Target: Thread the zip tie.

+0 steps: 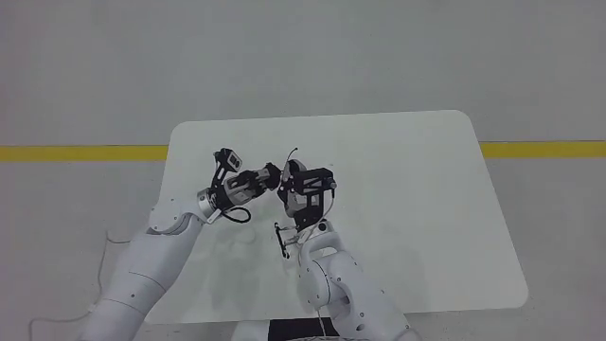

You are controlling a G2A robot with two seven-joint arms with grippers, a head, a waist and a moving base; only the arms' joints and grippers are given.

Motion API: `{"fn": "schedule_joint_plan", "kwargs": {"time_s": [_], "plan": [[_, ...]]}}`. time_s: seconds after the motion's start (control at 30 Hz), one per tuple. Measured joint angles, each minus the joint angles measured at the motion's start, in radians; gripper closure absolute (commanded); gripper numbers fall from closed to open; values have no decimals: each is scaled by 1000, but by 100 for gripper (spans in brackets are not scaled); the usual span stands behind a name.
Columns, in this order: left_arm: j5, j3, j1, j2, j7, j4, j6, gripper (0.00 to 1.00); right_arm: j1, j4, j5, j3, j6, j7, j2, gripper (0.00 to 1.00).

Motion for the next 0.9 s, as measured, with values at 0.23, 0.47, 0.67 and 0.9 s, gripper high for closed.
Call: {"fn": "schedule_joint_plan", "kwargs": {"time_s": [0.23,0.47,0.67,0.9], "plan": [[2,-6,1,-1,1,2,0,100,-2,-2,0,4,8,-8,0,7],[-3,-18,3,-1,-1,2,0,100,-11,-5,-59,15,10,-32,7,0],[-2,-32,4,5,-9,7,3,100,-22,-6,-176,37,-16,-73,23,0],[40,-43,0,14,-36,-3,15,100,-22,-3,-220,40,-17,-82,26,0]]}}
